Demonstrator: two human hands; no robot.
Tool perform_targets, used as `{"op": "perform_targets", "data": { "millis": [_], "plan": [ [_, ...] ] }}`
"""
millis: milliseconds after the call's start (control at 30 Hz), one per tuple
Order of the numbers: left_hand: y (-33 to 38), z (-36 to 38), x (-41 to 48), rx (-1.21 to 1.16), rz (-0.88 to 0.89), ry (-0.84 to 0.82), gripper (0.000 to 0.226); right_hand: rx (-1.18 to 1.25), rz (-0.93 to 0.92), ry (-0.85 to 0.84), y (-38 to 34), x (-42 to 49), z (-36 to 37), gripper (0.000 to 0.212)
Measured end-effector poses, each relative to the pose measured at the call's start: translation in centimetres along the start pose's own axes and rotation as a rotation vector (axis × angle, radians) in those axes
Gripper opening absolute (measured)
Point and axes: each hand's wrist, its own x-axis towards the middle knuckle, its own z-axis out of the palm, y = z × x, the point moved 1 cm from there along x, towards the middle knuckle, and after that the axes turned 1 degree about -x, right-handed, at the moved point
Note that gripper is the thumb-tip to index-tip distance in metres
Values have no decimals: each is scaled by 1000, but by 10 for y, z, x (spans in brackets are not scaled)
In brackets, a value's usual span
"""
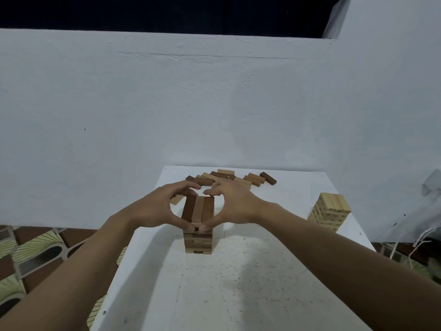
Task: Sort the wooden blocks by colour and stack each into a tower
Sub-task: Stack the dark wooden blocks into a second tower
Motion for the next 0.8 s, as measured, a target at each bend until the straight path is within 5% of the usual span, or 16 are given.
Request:
{"op": "perform_targets", "data": {
  "millis": [367,600,800],
  "plan": [
    [-5,10,-6,-27,30,78,78,55,16,64,14,0,15,89],
    [-4,10,-6,-27,24,75,77,69,-12,75,12,-3,15,66],
    [-2,9,-7,-25,19,67,81,55,15,76,15,-2,19,89]
  ]
}}
